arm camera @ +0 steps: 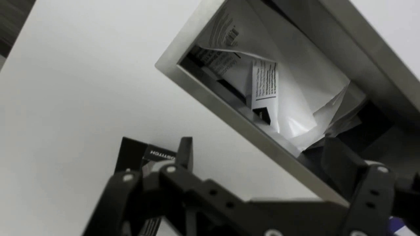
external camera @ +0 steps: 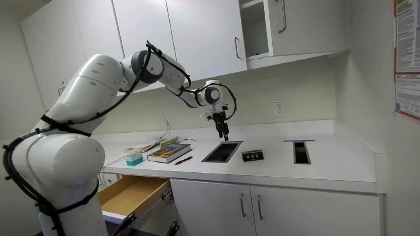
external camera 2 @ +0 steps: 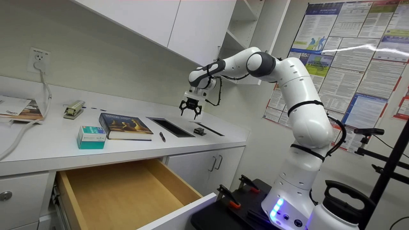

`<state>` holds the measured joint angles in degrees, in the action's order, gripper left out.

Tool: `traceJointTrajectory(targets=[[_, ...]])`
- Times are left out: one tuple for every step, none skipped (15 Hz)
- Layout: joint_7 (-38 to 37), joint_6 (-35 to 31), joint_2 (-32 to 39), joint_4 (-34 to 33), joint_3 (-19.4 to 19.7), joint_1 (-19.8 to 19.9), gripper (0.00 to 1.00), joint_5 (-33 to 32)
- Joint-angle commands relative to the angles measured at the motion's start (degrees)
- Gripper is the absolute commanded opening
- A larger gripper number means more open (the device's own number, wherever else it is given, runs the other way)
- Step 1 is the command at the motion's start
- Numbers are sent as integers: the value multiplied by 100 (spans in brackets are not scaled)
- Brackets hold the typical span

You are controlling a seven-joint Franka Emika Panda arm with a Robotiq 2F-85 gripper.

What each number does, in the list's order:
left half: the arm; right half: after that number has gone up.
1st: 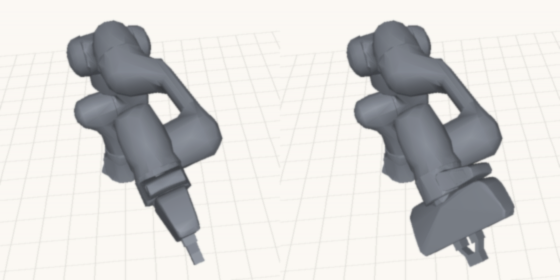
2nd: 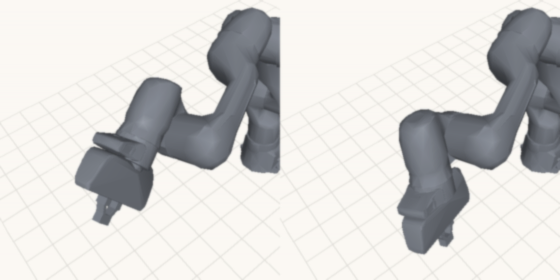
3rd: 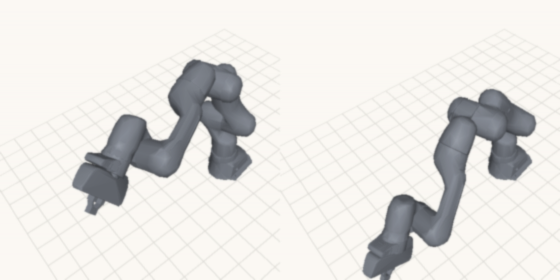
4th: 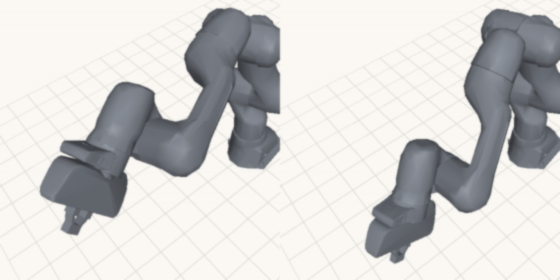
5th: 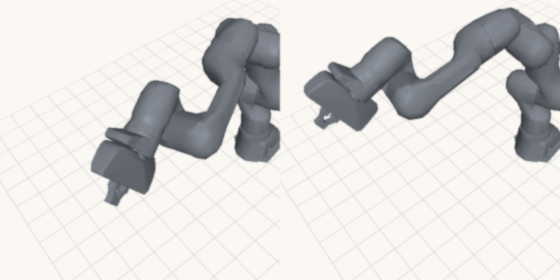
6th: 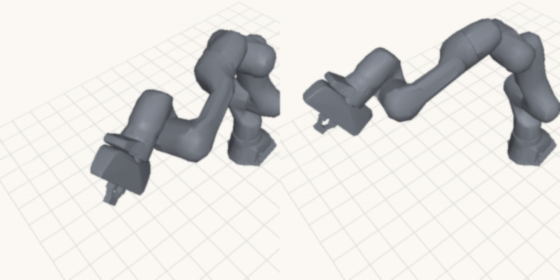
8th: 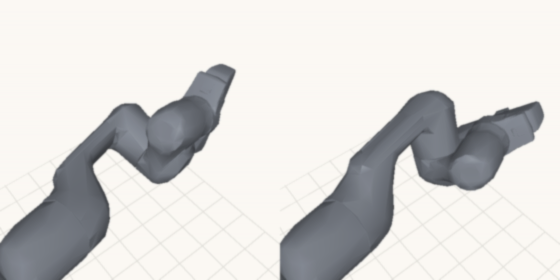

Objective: Open the drawer,take out the brown card,put it back and put it on the counter and close it

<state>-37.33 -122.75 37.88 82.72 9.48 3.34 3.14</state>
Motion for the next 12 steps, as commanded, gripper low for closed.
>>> traceJointTrajectory(targets=[[174, -129, -543, 842, -52, -431, 100, -339], [237, -209, -621, 1031, -89, -547, 100, -437], [317, -286, -703, 1224, -134, -661, 100, -546], [480, -311, -766, 1380, -213, -726, 100, -594], [683, -352, -835, 1539, -315, -769, 100, -614], [911, -323, -903, 1660, -418, -807, 100, -594], [1144, -292, -946, 1752, -505, -826, 100, -556], [1373, -207, -996, 1831, -578, -834, 100, -540], [1573, -149, -1048, 1913, -624, -856, 100, -591], [1894, 11, -1114, 1961, -717, -820, 100, -568], [2205, 10, -1153, 2023, -793, -775, 100, -539], [2433, 97, -1180, 2016, -864, -725, 100, -442]])
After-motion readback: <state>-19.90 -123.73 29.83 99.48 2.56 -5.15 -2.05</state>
